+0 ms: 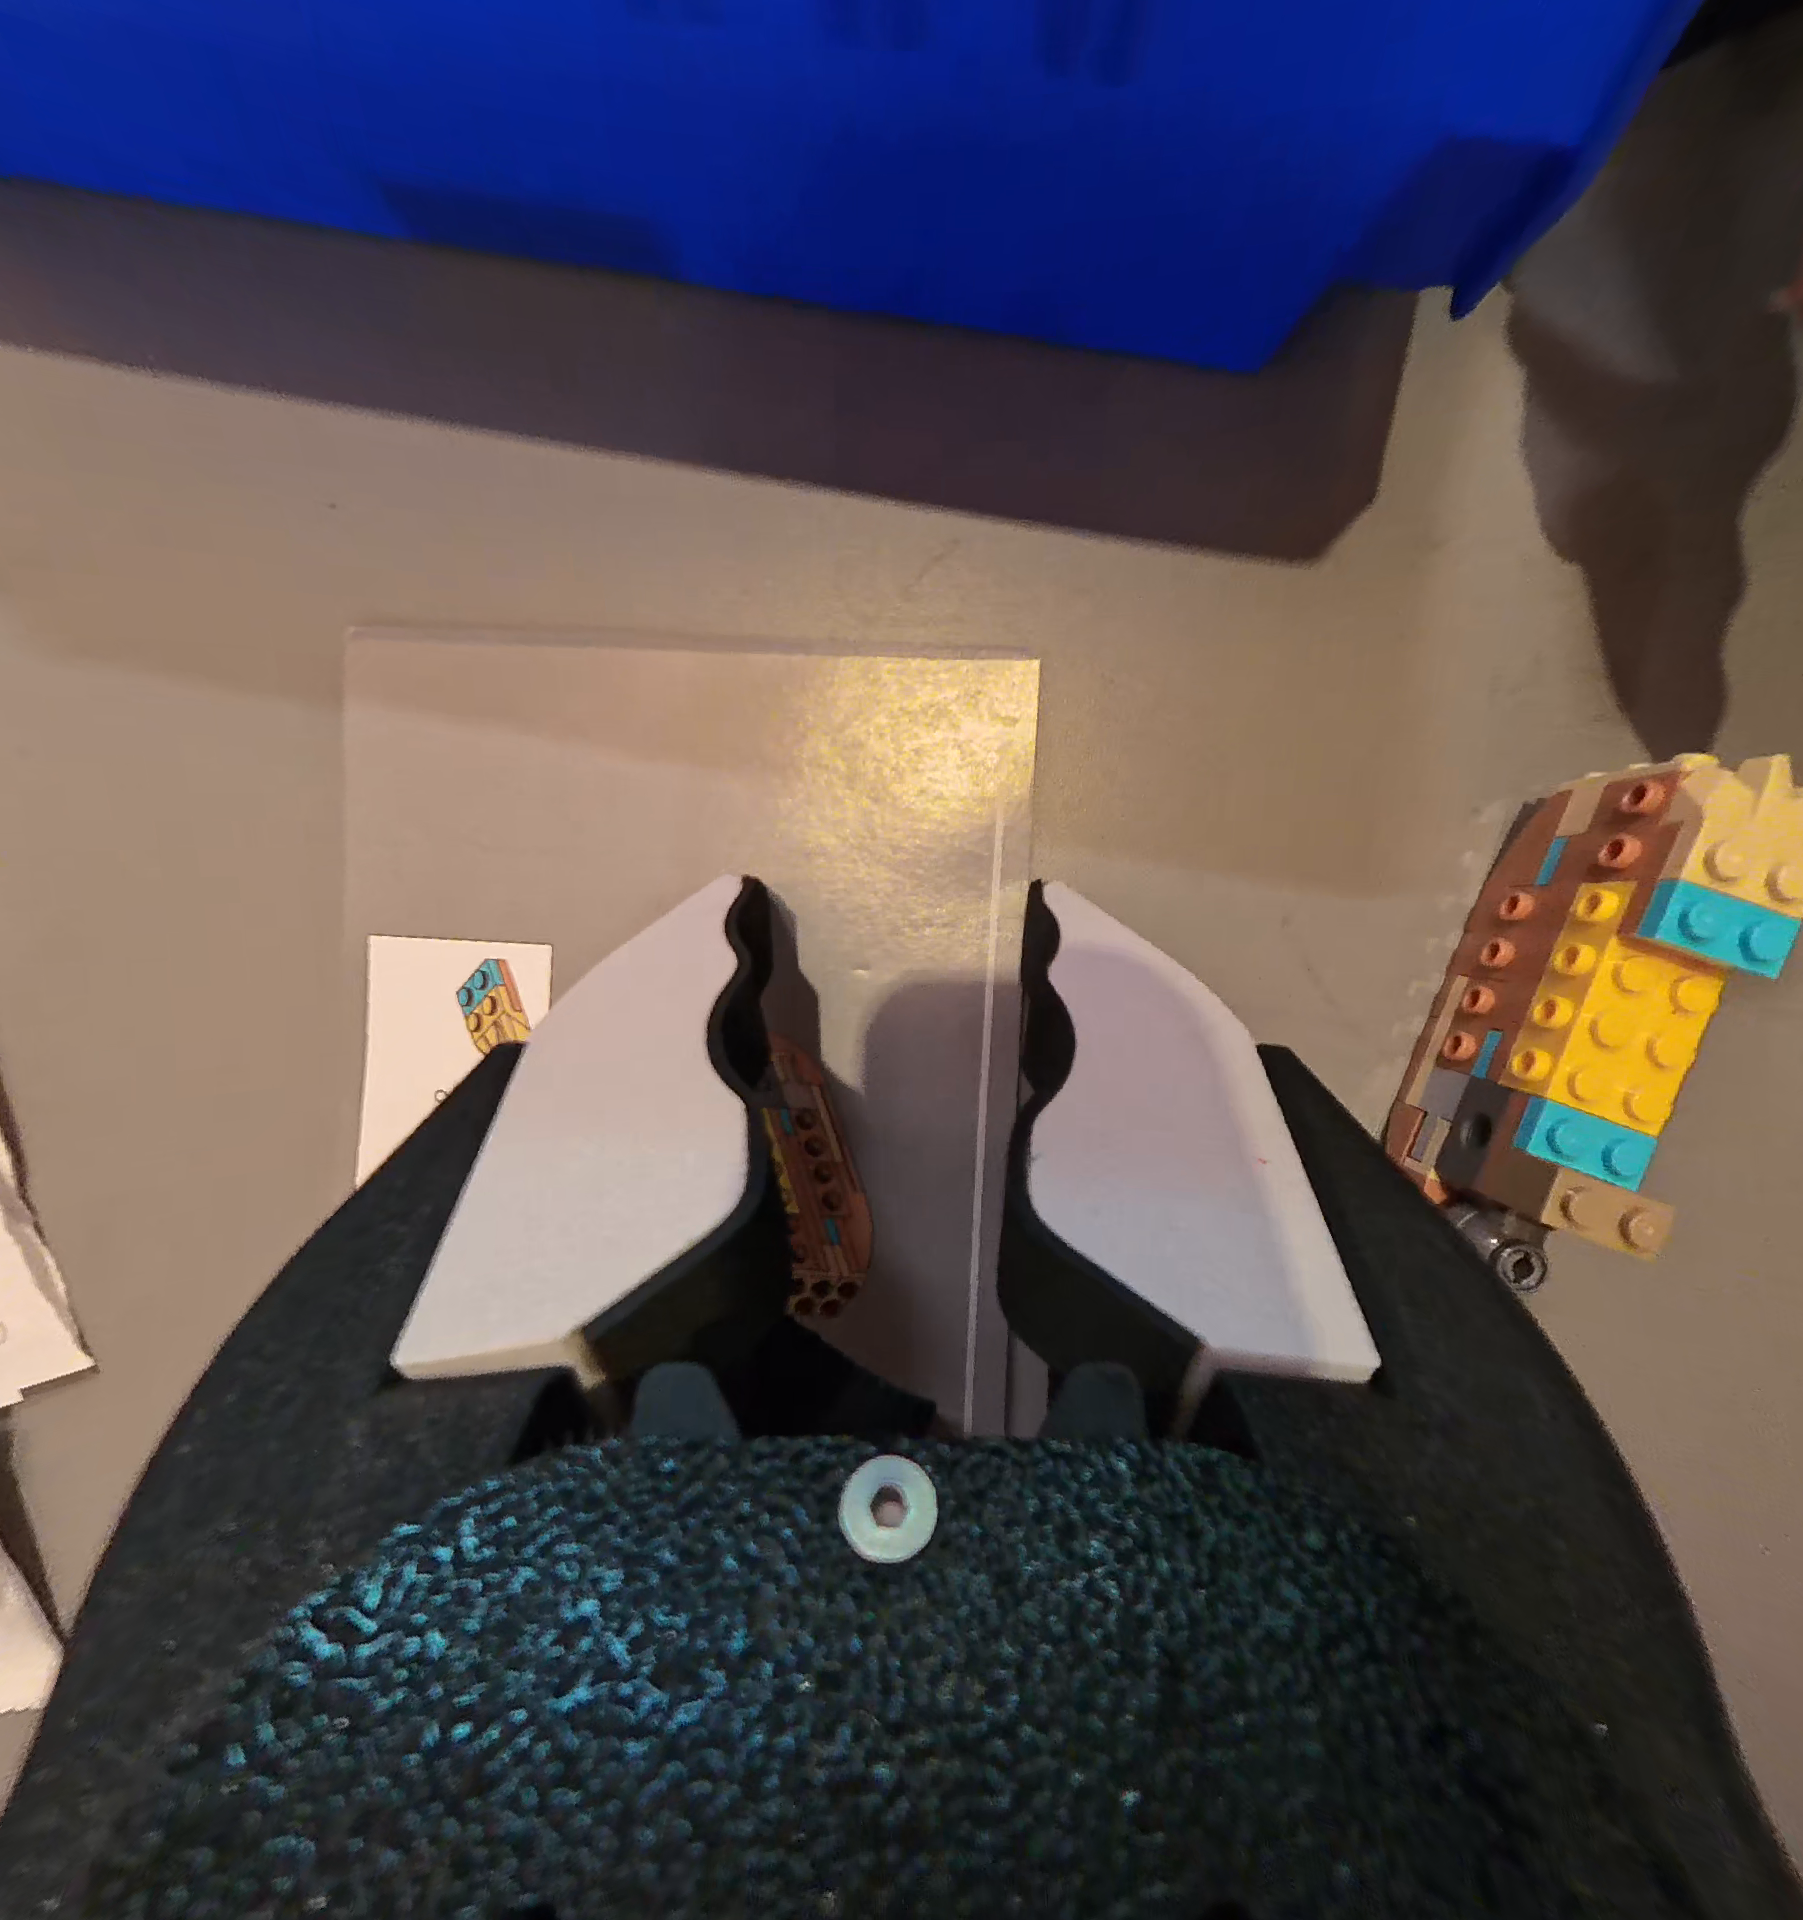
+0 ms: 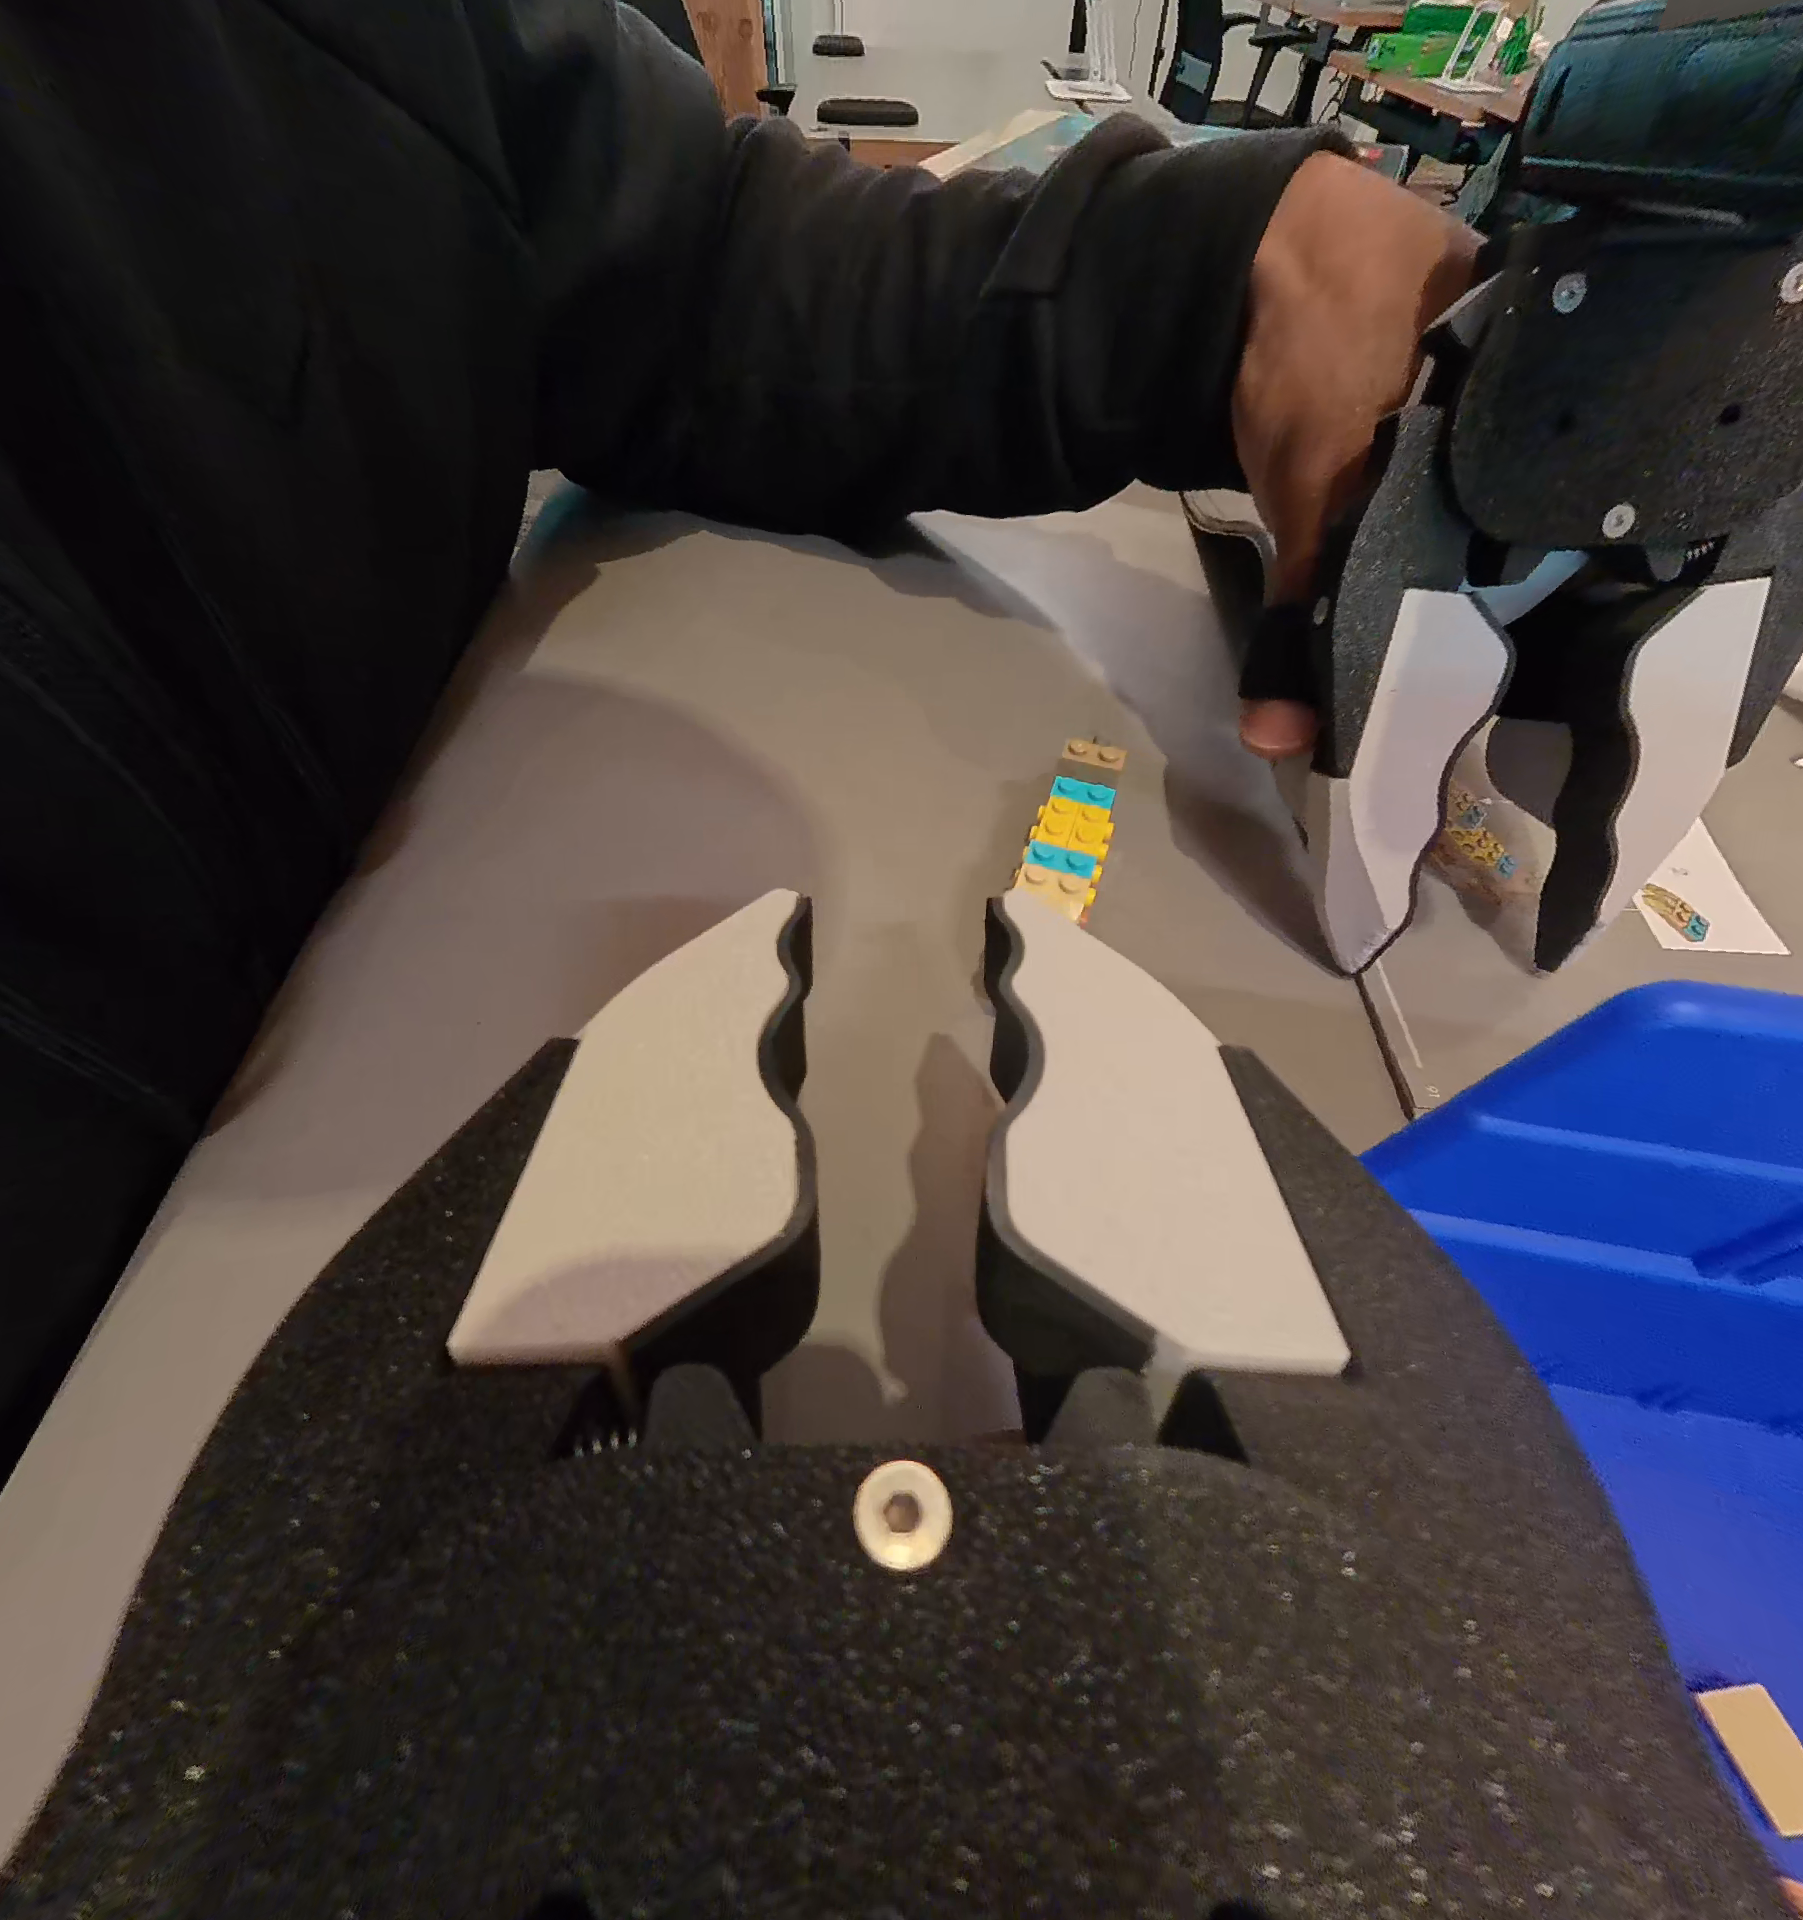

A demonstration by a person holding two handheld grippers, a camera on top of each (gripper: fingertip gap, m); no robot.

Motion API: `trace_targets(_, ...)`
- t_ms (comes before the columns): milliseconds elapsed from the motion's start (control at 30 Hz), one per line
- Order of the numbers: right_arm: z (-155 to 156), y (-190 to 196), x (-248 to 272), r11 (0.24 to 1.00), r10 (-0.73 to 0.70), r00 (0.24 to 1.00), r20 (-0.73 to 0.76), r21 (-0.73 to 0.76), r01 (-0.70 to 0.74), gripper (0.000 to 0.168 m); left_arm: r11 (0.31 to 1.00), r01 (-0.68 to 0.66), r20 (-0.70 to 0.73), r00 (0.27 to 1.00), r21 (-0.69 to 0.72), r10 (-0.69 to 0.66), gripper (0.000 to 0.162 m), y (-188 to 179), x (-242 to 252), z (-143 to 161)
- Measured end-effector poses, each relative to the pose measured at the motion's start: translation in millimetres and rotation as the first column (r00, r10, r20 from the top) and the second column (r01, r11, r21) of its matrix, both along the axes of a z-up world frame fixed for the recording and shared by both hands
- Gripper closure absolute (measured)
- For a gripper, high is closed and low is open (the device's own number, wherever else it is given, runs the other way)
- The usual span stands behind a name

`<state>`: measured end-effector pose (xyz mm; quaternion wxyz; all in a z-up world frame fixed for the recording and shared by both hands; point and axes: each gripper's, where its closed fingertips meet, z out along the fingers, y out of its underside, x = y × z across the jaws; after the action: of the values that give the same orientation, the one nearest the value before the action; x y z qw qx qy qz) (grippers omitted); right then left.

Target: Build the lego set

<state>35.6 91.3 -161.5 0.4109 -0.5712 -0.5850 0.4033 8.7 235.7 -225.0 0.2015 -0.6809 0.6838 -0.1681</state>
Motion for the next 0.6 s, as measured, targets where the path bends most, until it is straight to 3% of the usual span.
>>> trace_targets(433, -3, 1, -2, 0.999, -0.017, 1.0, 0.02, 0.032, 0.016, 0.137, 0.998, -0.025, 0.063, 0.998, -0.056, 0.028, 0.118, 2, -1, 10)
trace_targets(600, -7, 25, -10, 0.947, -0.204, 0.976, 0.072, 0.267, 0.178, 0.14, 0.998, -0.035, 0.071, 0.997, -0.05, 0.039, 0.117, 4, -4, 14)
